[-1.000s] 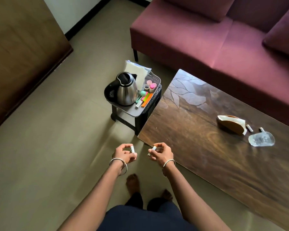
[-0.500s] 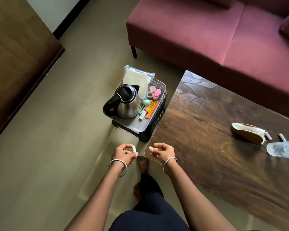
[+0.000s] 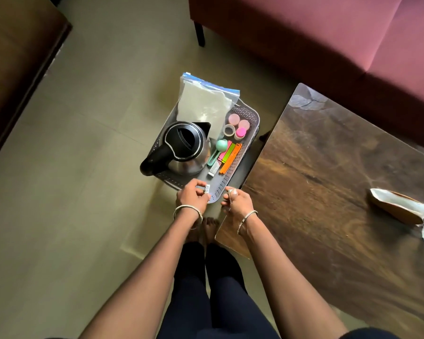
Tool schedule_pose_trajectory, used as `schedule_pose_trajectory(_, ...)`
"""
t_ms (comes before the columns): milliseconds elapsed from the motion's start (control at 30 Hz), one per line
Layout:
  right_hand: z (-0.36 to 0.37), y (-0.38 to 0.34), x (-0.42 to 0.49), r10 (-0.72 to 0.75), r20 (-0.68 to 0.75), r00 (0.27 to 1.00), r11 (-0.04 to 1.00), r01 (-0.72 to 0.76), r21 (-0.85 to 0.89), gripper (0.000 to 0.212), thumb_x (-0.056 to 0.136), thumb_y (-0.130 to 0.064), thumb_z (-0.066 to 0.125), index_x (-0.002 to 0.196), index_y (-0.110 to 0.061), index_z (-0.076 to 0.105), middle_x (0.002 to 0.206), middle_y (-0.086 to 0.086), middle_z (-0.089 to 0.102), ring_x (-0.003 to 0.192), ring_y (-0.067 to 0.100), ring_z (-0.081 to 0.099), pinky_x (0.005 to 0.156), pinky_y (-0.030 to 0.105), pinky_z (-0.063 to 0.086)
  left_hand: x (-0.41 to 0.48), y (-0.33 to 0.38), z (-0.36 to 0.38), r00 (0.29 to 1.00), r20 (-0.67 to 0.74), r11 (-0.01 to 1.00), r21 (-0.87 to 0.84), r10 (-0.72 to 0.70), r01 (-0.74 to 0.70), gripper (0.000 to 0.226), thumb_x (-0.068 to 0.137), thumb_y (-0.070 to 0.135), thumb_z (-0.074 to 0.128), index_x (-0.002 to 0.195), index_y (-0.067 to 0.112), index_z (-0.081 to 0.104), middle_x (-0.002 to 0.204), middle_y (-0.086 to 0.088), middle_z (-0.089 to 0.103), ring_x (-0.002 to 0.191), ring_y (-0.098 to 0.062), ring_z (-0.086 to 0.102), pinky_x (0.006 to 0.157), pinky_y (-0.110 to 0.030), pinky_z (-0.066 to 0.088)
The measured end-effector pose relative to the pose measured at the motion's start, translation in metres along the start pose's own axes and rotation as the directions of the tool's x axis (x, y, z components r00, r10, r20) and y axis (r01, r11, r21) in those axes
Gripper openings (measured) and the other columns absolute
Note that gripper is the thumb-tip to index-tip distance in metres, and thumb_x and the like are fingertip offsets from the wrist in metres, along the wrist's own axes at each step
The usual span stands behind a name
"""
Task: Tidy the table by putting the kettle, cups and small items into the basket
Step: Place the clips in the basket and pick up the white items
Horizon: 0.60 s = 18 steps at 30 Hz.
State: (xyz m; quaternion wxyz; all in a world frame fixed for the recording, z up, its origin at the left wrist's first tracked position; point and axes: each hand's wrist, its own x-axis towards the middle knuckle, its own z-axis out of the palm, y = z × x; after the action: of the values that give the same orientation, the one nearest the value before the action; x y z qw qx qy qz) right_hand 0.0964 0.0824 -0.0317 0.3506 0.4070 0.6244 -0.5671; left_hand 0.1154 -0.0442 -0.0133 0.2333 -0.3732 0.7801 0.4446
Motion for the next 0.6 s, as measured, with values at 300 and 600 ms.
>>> schedule_pose_trajectory(300, 0.004, -0.021, 0.031, -0.273, -0.067, 0.960, 0.904, 0.232, -0.359, 0.014, 0.086, -0.014, 0.076, 0.091, -0.008, 0.065, 0.086, 0.014, 0.075, 0.087, 0.031, 0.074, 0.085, 0.046, 0.060, 0.041, 0.002, 0.032, 0.998, 0.036, 0.998, 0.033, -0.049, 0.048, 0.018, 0.083, 0.007, 0.068, 0.099, 0.017, 0.068, 0.089, -0.006, 0.073, 0.083, -0.022, 0.065, 0.084, -0.027, 0.050)
schedule_pose_trajectory(600, 0.040, -0.044, 0.064, -0.302, 0.069, 0.951, 0.344, 0.176, -0.922, 0.022, 0.087, -0.015, 0.069, 0.108, -0.008, 0.069, 0.111, 0.019, 0.069, 0.106, 0.039, 0.065, 0.088, 0.040, 0.054, 0.064, -0.014, 0.047, 1.000, -0.003, 1.000, 0.006, -0.018, 0.018, 0.021, 0.087, -0.002, 0.060, 0.104, 0.009, 0.066, 0.095, -0.010, 0.071, 0.091, -0.028, 0.066, 0.086, -0.035, 0.052)
